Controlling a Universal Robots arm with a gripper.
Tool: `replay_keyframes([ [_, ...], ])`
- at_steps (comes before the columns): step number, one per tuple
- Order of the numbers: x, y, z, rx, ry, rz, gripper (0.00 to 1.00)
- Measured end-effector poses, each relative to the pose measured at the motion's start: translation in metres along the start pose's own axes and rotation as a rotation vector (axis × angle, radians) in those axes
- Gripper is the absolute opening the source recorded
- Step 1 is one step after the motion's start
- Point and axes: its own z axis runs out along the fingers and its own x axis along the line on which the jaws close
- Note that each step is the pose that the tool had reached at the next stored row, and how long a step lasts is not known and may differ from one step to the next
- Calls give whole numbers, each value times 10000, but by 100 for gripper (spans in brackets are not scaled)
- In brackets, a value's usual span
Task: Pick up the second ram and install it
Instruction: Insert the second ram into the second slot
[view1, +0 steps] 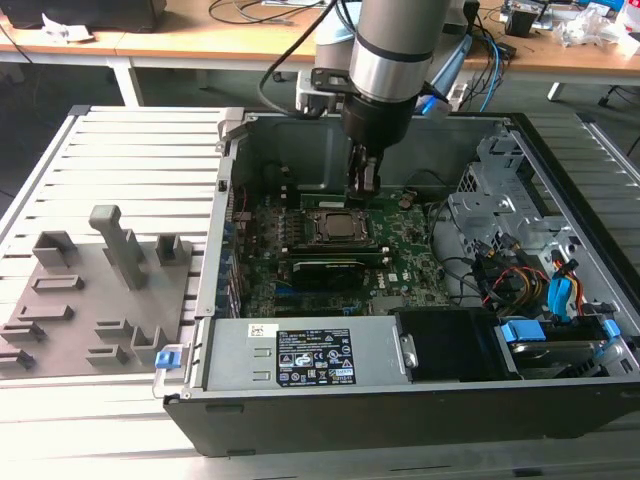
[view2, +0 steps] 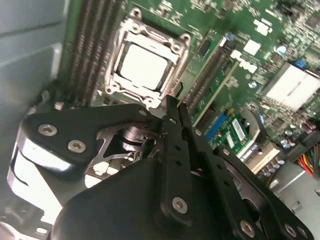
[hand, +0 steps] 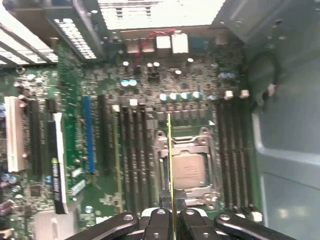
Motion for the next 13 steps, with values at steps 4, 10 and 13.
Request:
replay_keyframes([
  [4, 39, 1, 30, 1, -1, 3, 14],
  [10, 47, -9, 174, 1, 1, 0, 14],
  [13, 102, -10, 218, 0, 1, 0, 14],
])
